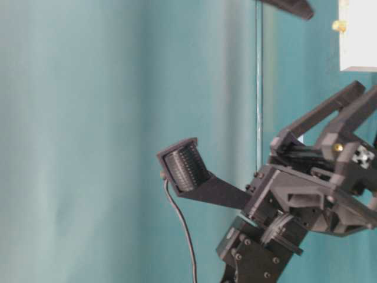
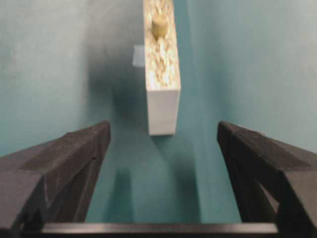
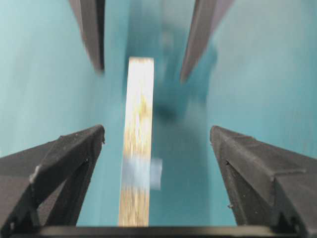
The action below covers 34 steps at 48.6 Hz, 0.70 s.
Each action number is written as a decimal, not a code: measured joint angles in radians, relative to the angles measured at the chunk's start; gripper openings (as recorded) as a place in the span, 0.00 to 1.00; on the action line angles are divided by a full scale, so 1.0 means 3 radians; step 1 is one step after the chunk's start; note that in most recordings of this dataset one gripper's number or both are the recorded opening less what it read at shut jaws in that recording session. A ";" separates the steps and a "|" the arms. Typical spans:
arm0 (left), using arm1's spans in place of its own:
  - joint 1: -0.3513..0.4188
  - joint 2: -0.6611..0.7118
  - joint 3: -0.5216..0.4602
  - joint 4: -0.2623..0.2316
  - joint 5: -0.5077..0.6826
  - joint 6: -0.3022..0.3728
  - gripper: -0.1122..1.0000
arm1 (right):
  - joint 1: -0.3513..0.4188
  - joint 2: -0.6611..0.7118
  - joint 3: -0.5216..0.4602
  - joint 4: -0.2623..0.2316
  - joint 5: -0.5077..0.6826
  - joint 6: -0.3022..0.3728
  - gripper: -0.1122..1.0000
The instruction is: Move the wooden board into place and insert the rod into its hole.
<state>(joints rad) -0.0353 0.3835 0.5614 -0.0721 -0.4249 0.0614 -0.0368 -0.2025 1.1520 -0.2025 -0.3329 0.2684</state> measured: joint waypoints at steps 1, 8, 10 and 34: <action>0.0000 0.0000 0.0000 -0.0005 0.0020 0.0000 0.87 | 0.0000 -0.0005 0.0010 0.0005 0.0026 0.0000 0.99; 0.0000 -0.0005 0.0036 0.0000 0.0205 0.0000 0.87 | 0.0000 -0.0077 0.0082 0.0000 0.0153 0.0005 0.99; 0.0000 -0.0005 0.0046 0.0000 0.0251 0.0000 0.87 | 0.0000 -0.0112 0.0092 0.0000 0.0164 0.0005 0.99; 0.0000 -0.0440 0.0061 -0.0005 0.0394 -0.0005 0.87 | 0.0000 -0.0685 0.0184 0.0005 0.0159 0.0005 0.99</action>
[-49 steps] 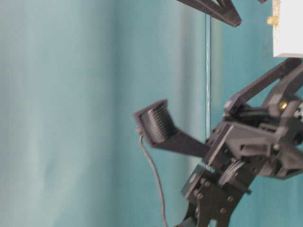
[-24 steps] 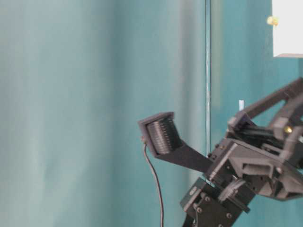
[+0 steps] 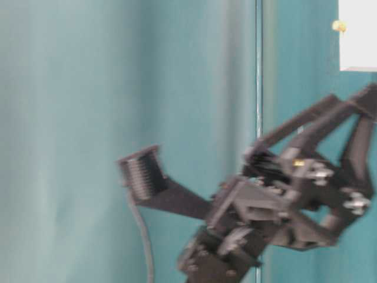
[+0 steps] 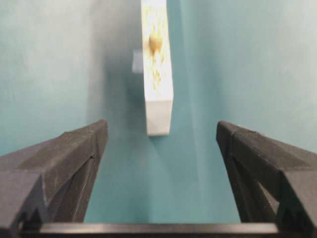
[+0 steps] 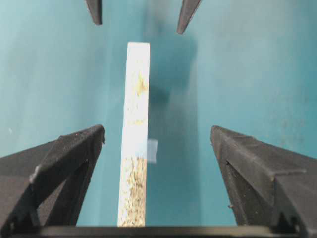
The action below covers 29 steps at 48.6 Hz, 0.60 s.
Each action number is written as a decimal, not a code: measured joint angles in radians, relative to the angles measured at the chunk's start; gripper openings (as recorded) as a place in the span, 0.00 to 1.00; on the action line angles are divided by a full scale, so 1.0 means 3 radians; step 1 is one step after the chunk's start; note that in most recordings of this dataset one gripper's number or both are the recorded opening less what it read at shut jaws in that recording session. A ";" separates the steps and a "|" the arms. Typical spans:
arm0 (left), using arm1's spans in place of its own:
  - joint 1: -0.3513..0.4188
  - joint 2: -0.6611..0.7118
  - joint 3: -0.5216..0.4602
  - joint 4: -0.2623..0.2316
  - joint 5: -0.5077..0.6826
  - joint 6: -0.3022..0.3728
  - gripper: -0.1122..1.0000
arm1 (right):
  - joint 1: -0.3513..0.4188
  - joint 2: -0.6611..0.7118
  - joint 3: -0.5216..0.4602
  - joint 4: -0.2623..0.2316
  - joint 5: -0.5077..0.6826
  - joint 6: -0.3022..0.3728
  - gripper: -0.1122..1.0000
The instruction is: Move the wooden board into place and insert the rod into its hole.
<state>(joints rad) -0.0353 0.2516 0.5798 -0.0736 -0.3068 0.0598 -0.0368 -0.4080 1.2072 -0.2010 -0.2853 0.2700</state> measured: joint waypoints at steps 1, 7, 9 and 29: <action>0.0000 -0.0026 0.0005 0.0000 0.0000 0.0000 0.87 | -0.0005 -0.0046 0.0005 -0.0005 0.0000 0.0000 0.99; 0.0005 -0.0164 0.0026 0.0005 -0.0010 0.0005 0.86 | 0.0000 -0.0271 0.0051 0.0000 0.0000 0.0000 0.99; 0.0005 -0.0199 0.0046 0.0005 -0.0026 0.0005 0.86 | 0.0000 -0.0337 0.0077 0.0000 0.0000 0.0000 0.99; 0.0000 -0.0286 0.0353 0.0005 -0.0414 0.0005 0.85 | 0.0000 -0.0931 0.0389 -0.0005 0.0000 0.0000 0.99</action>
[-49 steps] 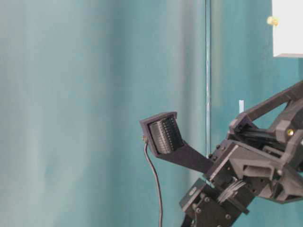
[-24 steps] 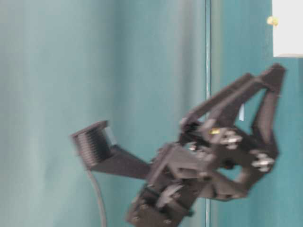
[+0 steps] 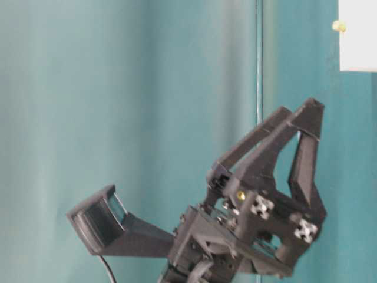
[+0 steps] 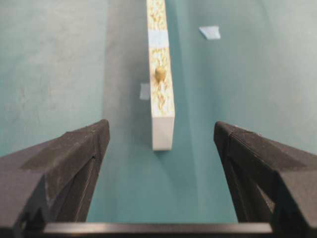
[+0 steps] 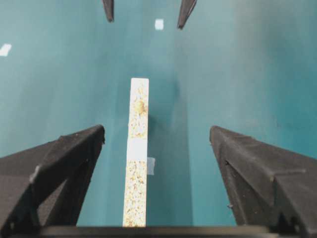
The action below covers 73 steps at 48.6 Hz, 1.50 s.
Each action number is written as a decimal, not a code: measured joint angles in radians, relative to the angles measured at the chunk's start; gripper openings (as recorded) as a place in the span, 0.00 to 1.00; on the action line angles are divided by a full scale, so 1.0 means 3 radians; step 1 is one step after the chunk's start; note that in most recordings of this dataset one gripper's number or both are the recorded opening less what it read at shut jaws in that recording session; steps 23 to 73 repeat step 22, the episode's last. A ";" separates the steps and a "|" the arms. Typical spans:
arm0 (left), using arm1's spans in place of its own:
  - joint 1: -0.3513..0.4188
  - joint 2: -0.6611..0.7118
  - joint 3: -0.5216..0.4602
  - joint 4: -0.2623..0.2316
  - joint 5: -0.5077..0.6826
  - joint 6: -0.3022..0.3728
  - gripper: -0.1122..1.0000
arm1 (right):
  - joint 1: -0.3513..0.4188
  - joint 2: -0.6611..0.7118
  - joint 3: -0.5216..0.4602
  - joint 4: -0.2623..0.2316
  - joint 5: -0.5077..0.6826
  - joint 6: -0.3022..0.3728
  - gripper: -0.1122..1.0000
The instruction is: Move the wooden board into place and insert the rod into its hole.
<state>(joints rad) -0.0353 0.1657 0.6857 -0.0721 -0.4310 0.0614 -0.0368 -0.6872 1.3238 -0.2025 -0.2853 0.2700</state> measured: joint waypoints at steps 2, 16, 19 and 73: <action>0.0000 0.0000 0.0015 -0.0005 -0.0005 -0.0005 0.85 | -0.0005 -0.0036 0.0020 0.0000 0.0000 0.0000 0.99; 0.0000 0.0000 0.0036 -0.0005 -0.0005 0.0000 0.85 | 0.0000 -0.0087 0.0056 0.0000 0.0000 0.0000 0.99; 0.0005 0.0000 0.0041 -0.0005 -0.0010 0.0000 0.85 | 0.0000 -0.0061 0.0056 0.0000 0.0000 0.0000 0.99; 0.0000 0.0000 0.0041 -0.0005 -0.0010 0.0000 0.85 | 0.0000 -0.0041 0.0051 0.0005 0.0000 0.0000 0.99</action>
